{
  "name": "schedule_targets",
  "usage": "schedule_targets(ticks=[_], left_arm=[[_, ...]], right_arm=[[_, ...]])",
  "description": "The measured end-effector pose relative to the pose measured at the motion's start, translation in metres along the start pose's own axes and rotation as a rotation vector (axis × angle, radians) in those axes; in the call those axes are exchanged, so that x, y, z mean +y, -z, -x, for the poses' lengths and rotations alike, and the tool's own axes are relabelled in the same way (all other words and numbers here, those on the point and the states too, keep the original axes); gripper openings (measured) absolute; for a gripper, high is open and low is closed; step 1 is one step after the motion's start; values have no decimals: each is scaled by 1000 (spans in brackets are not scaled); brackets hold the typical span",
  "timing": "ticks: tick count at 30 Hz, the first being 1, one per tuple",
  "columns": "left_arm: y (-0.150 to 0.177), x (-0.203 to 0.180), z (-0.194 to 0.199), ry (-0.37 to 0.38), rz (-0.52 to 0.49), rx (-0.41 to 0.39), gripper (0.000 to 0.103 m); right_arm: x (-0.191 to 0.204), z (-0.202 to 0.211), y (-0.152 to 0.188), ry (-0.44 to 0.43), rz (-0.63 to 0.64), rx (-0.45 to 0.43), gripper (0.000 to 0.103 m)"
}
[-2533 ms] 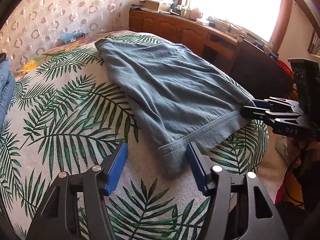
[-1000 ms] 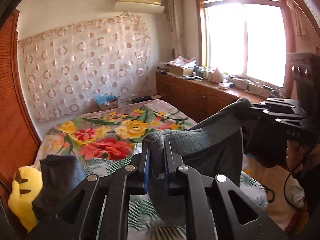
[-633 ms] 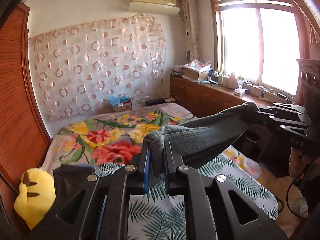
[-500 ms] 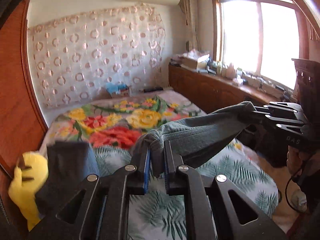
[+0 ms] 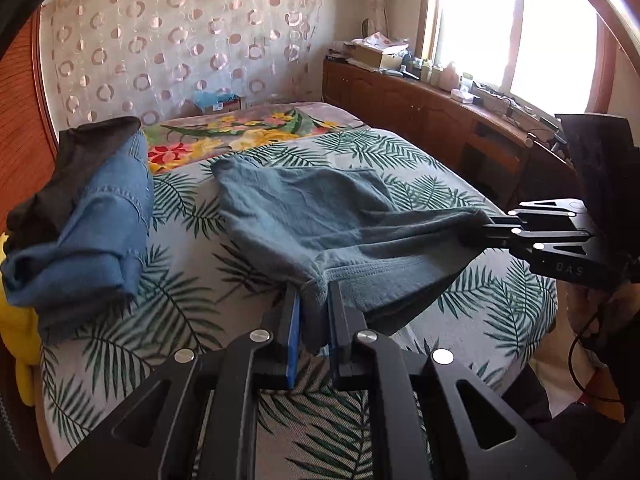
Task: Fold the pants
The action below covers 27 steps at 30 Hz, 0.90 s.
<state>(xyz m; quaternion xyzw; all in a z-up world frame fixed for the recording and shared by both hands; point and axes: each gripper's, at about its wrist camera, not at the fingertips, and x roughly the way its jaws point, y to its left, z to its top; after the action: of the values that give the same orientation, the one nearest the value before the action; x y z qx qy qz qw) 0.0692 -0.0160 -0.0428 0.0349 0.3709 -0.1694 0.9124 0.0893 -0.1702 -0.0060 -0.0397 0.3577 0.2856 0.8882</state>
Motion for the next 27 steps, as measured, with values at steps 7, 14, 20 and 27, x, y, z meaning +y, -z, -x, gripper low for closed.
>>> schedule_targets(ticks=[7,14,20,27], left_arm=[[26,-1,4,17,10,39,13],[37,-7,3,23,6,69,13],[45,-8,6,31,23,79,13],[53,-8,-1,11,33,99,13]], right_arm=[[-4,3,29,-22,-19,35,12],[6,10,49,-23,-30,62,12],[8,15,60,-32,-50,72,12],[10,13,64,-2,-64,67,12]])
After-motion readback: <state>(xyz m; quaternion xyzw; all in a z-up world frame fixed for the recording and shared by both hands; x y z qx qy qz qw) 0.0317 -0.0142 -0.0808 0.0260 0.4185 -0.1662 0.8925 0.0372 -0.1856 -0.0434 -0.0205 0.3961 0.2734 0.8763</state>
